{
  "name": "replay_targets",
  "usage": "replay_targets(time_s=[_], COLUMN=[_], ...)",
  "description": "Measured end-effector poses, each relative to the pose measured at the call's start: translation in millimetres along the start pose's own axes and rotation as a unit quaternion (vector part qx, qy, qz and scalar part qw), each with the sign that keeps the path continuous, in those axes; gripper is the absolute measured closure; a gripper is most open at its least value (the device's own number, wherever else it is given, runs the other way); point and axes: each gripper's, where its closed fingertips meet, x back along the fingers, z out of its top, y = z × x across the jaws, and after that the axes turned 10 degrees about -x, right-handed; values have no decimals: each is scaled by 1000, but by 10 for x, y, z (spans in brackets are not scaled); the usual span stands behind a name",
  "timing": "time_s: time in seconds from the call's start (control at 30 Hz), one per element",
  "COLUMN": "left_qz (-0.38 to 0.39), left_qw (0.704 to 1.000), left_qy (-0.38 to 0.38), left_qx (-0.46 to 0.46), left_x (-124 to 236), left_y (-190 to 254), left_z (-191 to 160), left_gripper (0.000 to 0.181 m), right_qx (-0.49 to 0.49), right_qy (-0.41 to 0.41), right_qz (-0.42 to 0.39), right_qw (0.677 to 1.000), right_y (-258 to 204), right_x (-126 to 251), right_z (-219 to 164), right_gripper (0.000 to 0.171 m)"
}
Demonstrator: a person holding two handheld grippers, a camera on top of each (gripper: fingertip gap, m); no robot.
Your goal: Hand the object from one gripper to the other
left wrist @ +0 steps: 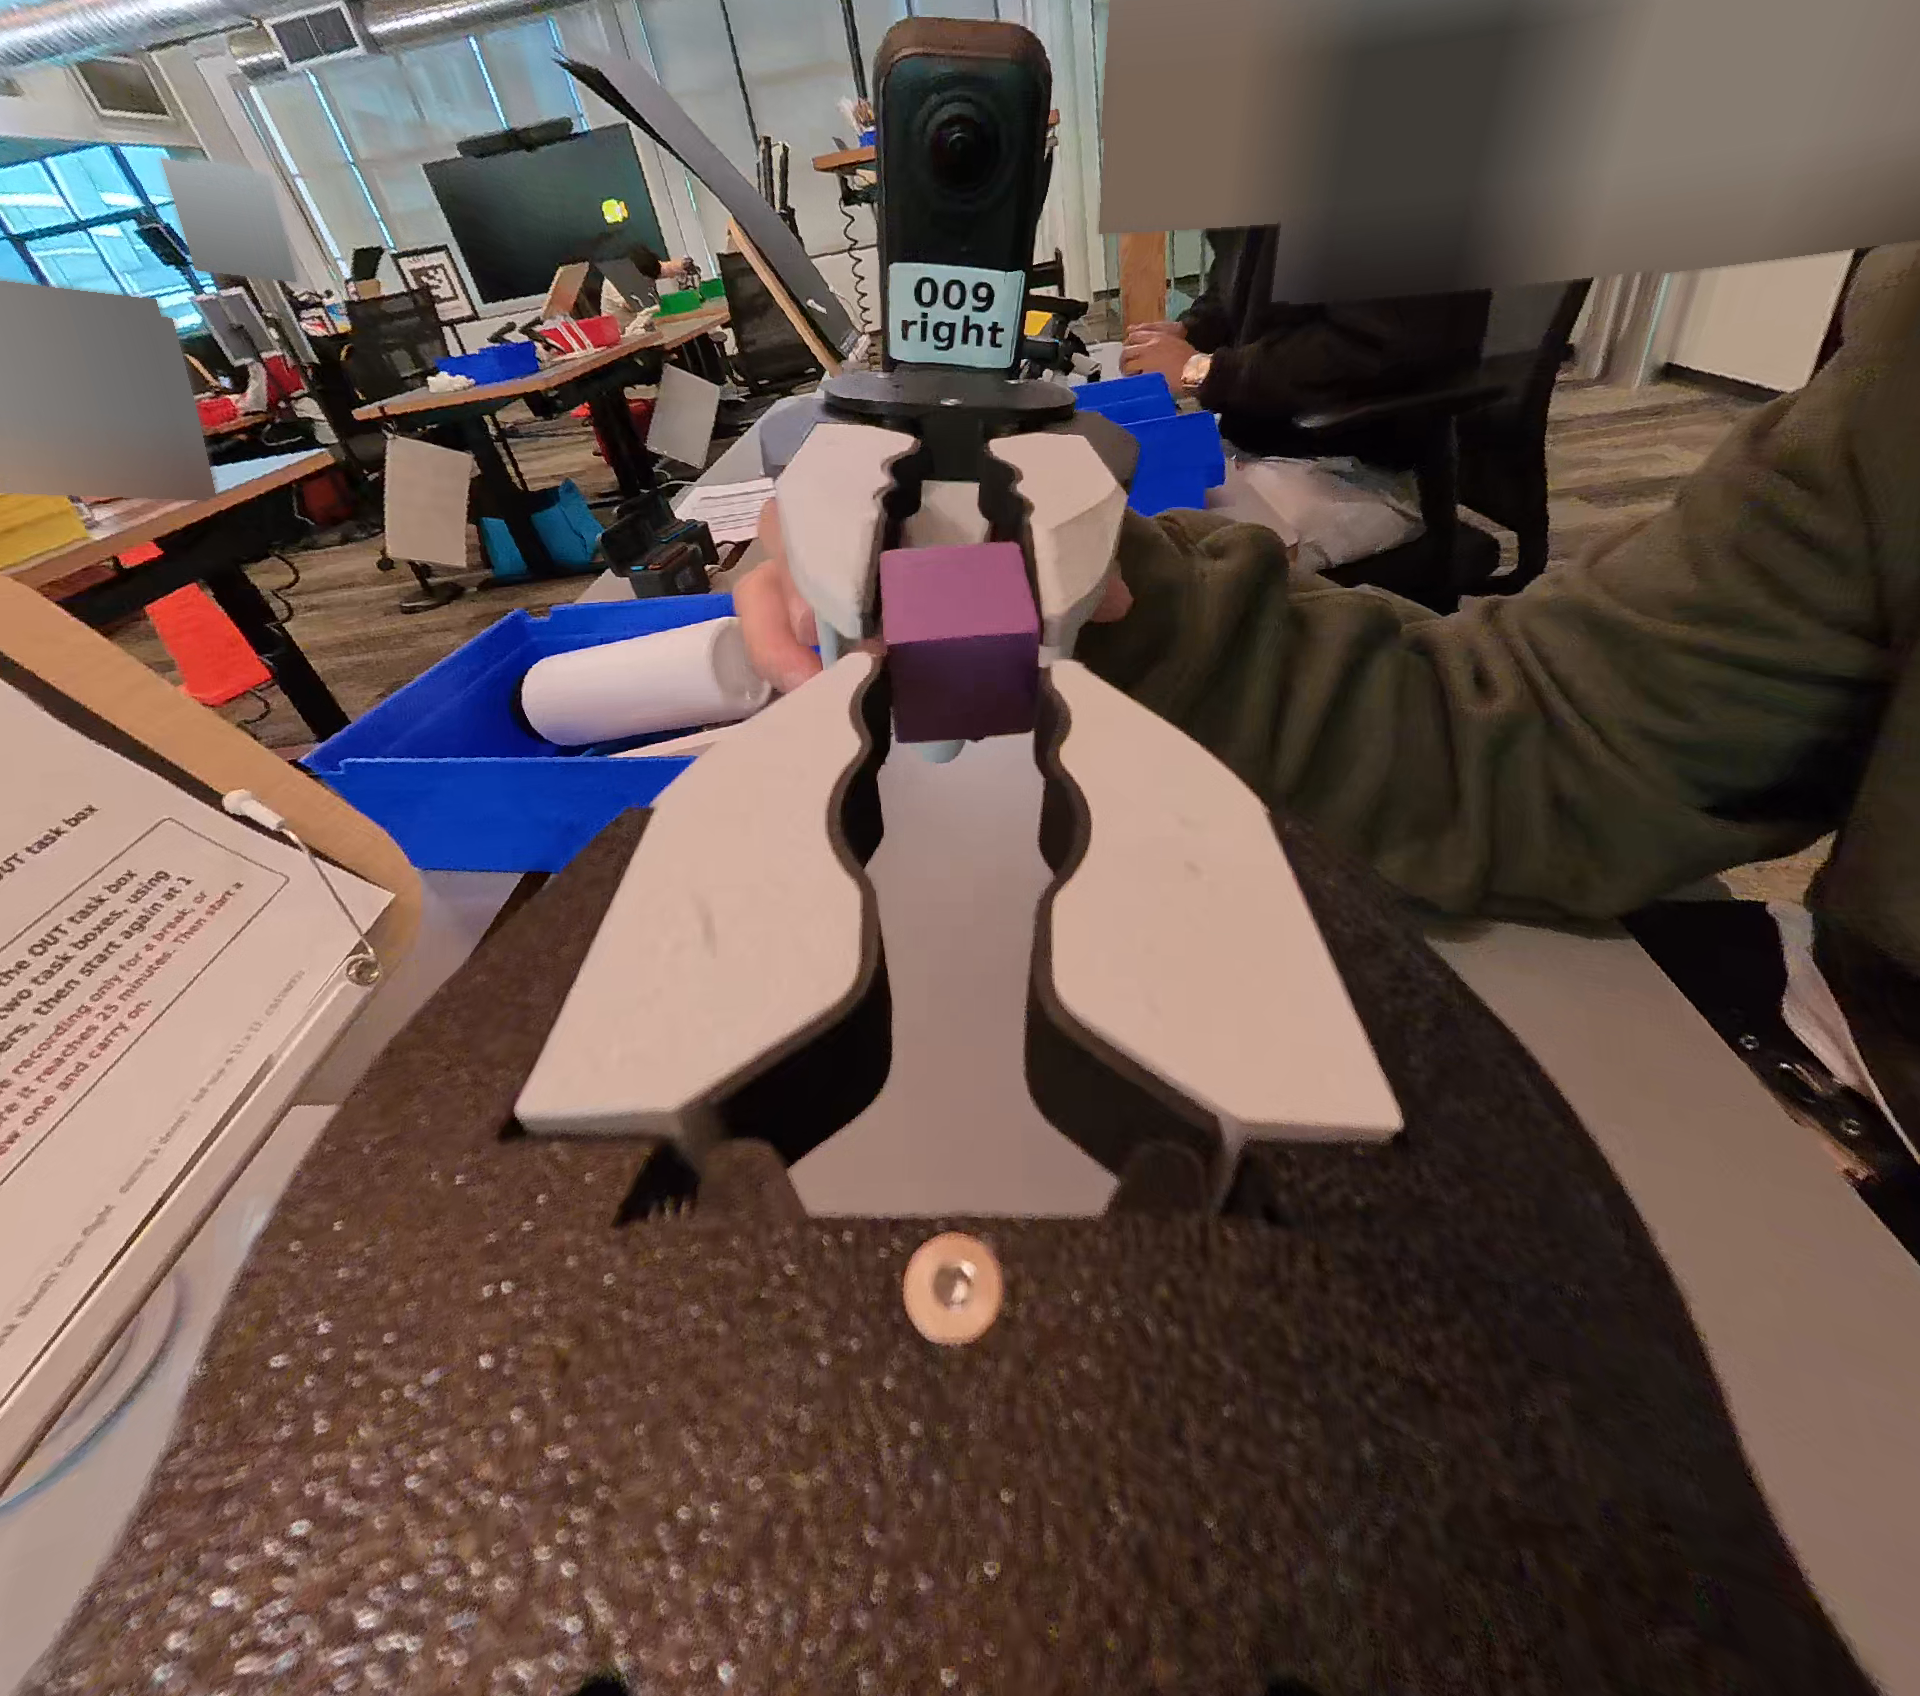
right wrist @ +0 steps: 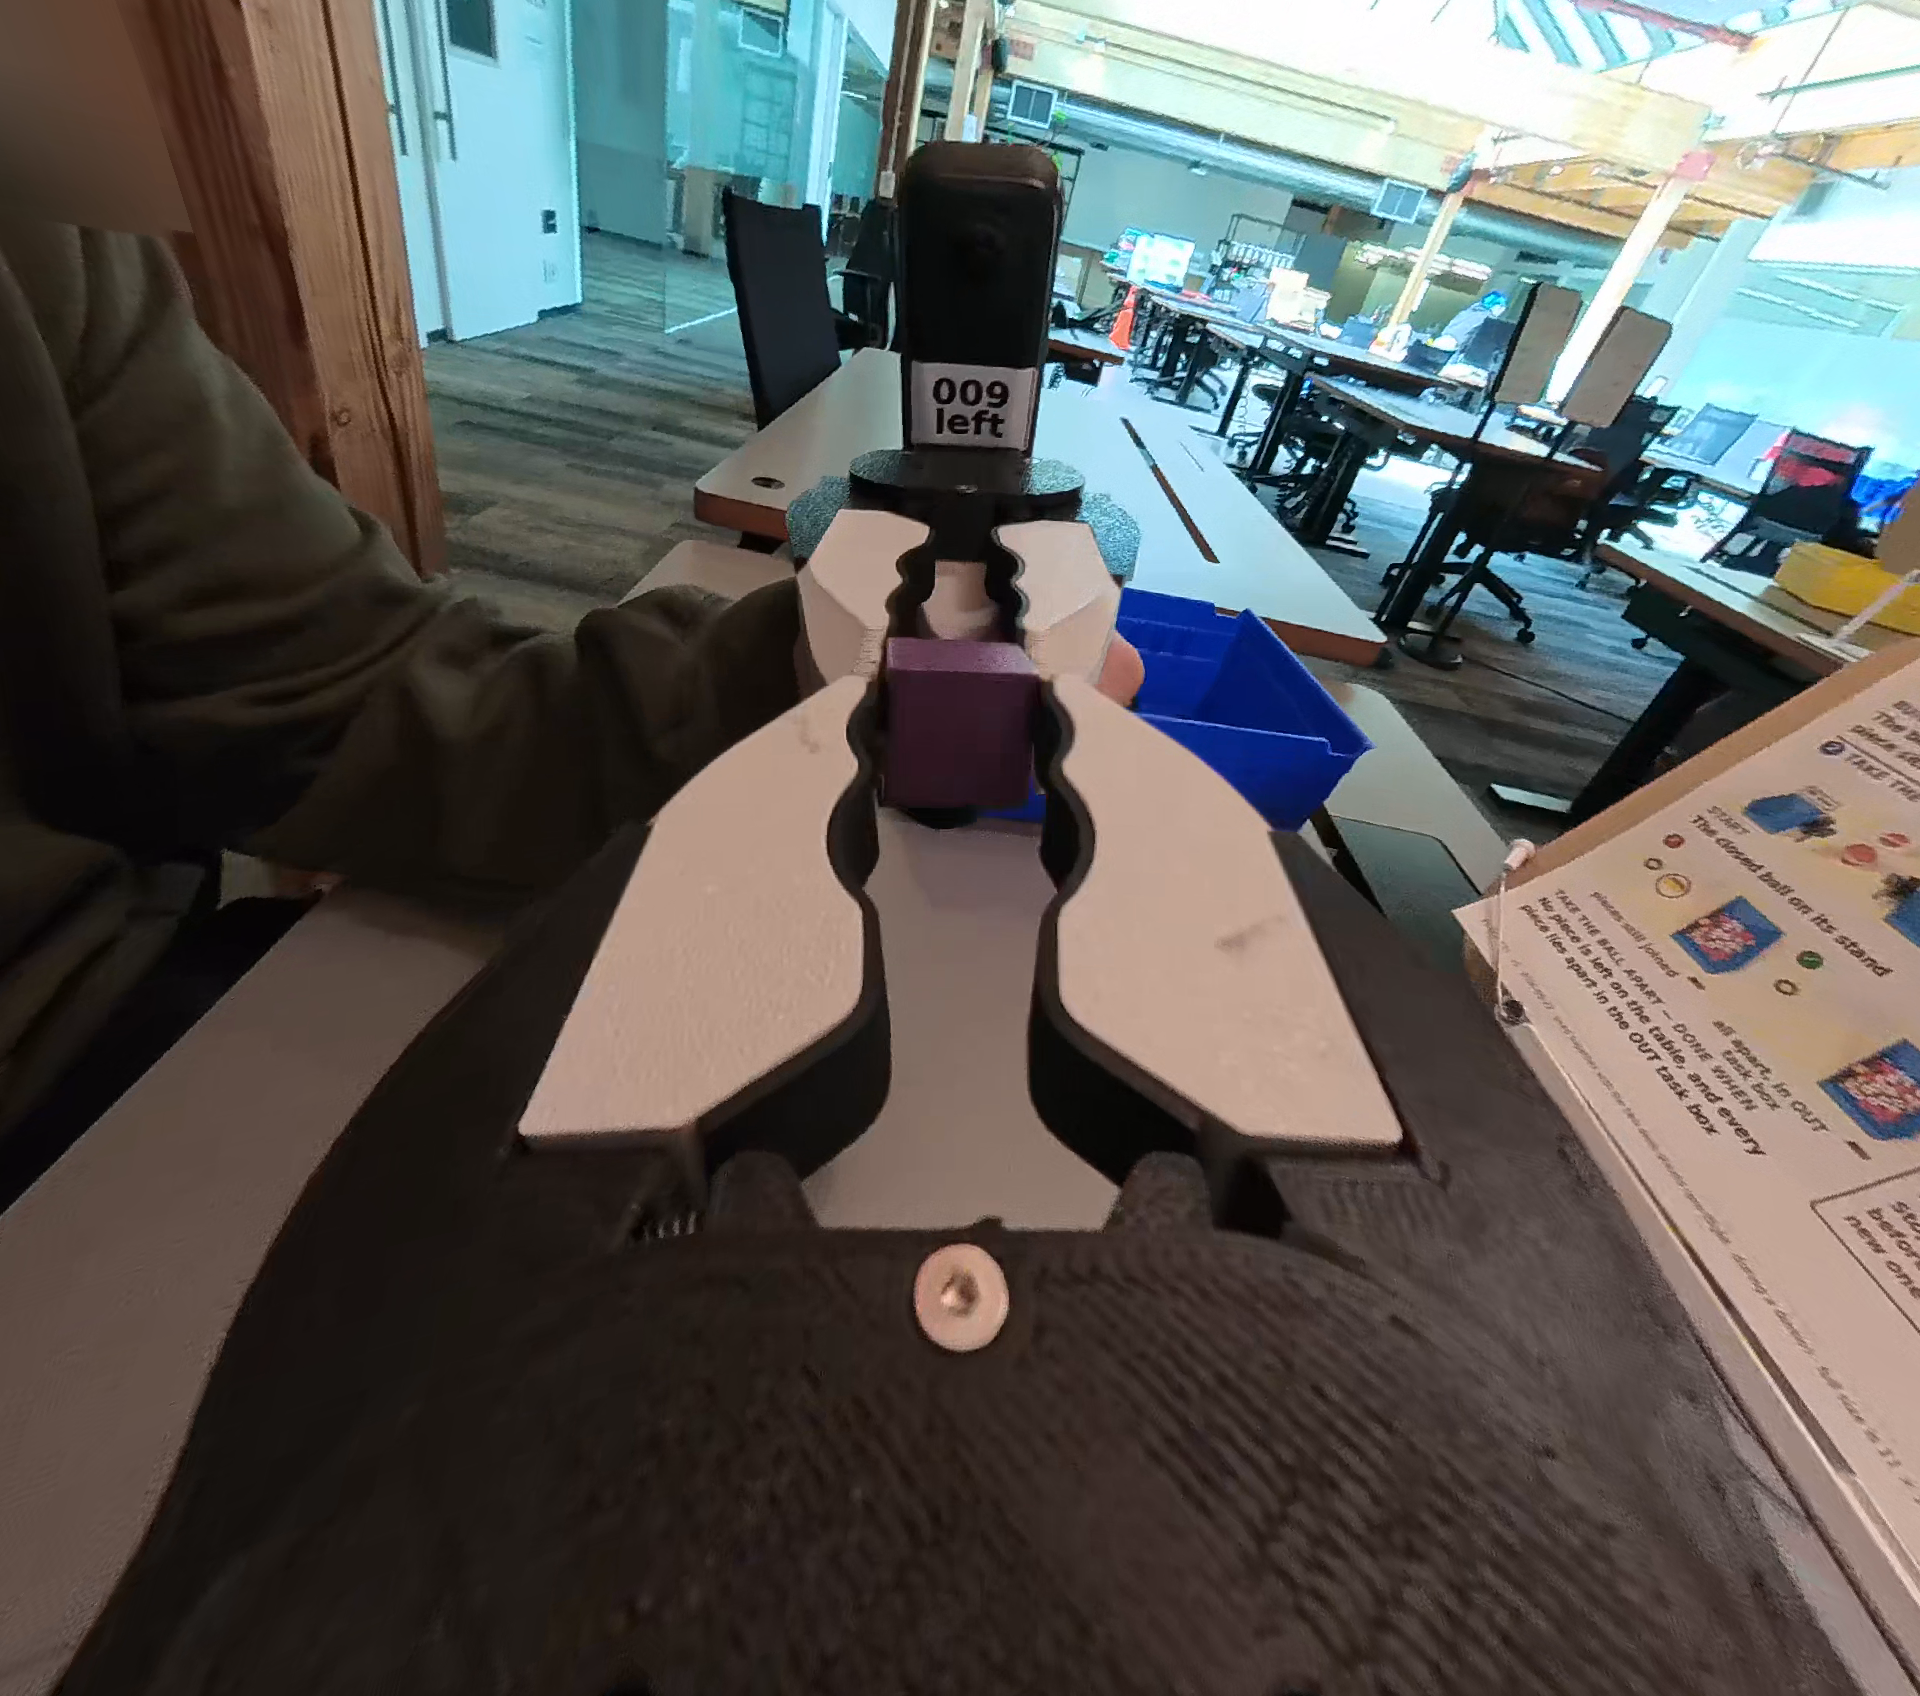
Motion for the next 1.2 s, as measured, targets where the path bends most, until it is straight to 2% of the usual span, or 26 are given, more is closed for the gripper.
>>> replay_targets(time_s=[0.13,0.23,0.3,0.33,0.4,0.47,0.53,0.63,0.73,0.77,0.8,0.97,1.0,1.07,1.13,1.2], left_qz=[20,147,219,244,316,370,403,447,484,487,500,484,471,427,373,281], left_qw=[1000,988,970,959,922,873,823,759,729,723,713,730,745,795,857,922], left_qy=[3,31,15,-5,-35,-41,-69,-92,-98,-102,-100,-87,-92,-84,-59,-35], left_qx=[-12,-46,-104,-141,-223,-316,-394,-464,-473,-479,-482,-474,-464,-421,-351,-263], left_x=[3,44,60,44,39,16,-25,-23,54,71,125,145,124,79,61,18], left_y=[-42,-342,-470,-498,-584,-582,-565,-546,-584,-589,-596,-578,-586,-576,-549,-449], left_z=[20,120,141,133,162,243,258,326,369,368,391,413,394,355,321,252], left_gripper=[156,146,139,136,132,133,136,135,135,139,151,154,154,154,155,155], right_qx=[9,-21,-101,-140,-207,-252,-285,-301,-310,-308,-307,-305,-299,-267,-219,-151], right_qy=[-12,38,110,155,242,292,304,287,278,276,276,276,270,244,209,159], right_qz=[-15,-96,-143,-141,-119,-81,-57,-38,-4,0,-2,6,1,-8,-32,-53], right_qw=[1000,994,979,968,940,919,907,909,909,911,911,911,915,932,952,974], right_y=[36,284,499,550,615,616,612,558,455,434,434,404,411,415,422,390], right_x=[2,68,171,215,293,313,267,115,-17,-49,-65,-72,-54,3,90,165], right_z=[13,188,335,408,537,606,611,557,549,547,542,554,539,501,448,367], right_gripper=[144,144,144,145,144,145,144,144,144,144,144,144,144,142,131,126])
